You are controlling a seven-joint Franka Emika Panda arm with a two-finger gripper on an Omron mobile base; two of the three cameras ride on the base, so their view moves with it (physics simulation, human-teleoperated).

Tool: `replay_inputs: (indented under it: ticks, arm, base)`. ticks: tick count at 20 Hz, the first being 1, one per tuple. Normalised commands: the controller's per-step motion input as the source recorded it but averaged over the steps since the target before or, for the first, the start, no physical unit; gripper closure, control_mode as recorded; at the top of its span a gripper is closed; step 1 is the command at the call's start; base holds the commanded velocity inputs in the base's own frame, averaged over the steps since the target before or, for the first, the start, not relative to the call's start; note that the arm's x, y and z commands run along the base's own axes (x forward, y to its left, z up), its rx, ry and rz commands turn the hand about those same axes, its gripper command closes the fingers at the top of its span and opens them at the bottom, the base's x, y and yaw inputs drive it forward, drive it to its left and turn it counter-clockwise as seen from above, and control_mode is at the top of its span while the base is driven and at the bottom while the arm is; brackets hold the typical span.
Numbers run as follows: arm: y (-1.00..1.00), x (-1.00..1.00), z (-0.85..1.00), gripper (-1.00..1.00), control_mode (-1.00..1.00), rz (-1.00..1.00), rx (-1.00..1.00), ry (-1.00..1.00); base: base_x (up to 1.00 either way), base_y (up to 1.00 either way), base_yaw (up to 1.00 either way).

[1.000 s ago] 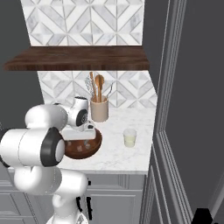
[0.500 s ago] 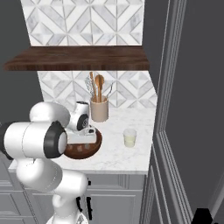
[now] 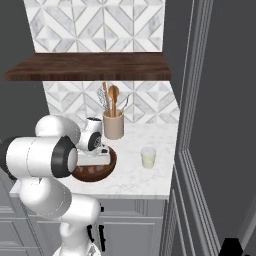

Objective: Grab a lemon wedge from the fridge and one ice cube from the ice bowl, and put them in the glass of lemonade.

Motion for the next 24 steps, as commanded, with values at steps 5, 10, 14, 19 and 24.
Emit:
replay_inputs:
  ticks: [5,10,14,19,24]
  arm:
    - [0.0,-0.08,-0.06,-1.0,-1.0,0.0,0.0,0.0]
    - [0.0,-0.37,-0.06,-1.0,-1.0,0.0,0.0,0.0]
    - [0.0,-0.09,0.0,-1.0,-1.0,0.0,0.0,0.0]
    - [0.0,0.13,0.0,-1.0,-1.0,0.0,0.0,0.0]
    - [0.0,0.12,-0.17,-1.0,-1.0,0.0,0.0,0.0]
  base:
    - [0.0,0.0,0.0]
    - [0.0,0.0,0.0]
    - [0.0,0.0,0.0]
    - [0.0,0.0,0.0]
    - [0.0,0.0,0.0]
